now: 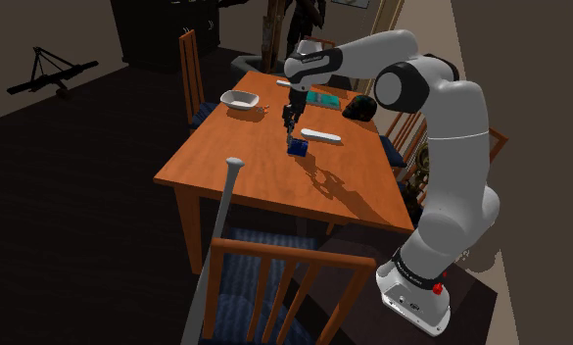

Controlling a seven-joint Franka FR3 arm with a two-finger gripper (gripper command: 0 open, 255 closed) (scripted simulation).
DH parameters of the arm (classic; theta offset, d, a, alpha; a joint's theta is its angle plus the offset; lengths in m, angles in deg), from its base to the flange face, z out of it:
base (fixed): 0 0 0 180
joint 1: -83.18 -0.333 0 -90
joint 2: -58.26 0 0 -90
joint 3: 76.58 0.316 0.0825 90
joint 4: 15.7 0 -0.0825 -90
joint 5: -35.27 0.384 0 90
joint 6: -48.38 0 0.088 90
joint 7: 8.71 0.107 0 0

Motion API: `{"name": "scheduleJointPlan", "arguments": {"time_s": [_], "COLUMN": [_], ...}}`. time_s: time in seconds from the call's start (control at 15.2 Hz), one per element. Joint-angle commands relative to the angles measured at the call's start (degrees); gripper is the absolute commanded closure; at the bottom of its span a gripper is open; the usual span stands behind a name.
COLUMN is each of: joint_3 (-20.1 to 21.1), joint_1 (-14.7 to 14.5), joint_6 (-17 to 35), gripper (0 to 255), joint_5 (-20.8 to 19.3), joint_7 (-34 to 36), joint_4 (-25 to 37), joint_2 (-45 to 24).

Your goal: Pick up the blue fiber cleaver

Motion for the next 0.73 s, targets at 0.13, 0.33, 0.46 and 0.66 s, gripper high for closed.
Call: {"name": "scheduleJointPlan", "arguments": {"time_s": [0.13, 0.33, 0.46, 0.66], "joint_3": [0.0, 0.0, 0.0, -0.1], "joint_1": [0.0, 0.0, 0.0, 0.0], "joint_6": [0.0, 0.0, -0.6, -2.5], "gripper": [255, 255, 255, 255], "joint_5": [0.0, 0.0, -0.1, -0.2], "joint_7": [0.0, 0.0, 0.0, 0.2], "joint_4": [-0.1, 0.0, 0.3, 1.6], "joint_2": [-0.1, -0.1, 0.2, 0.9]}}
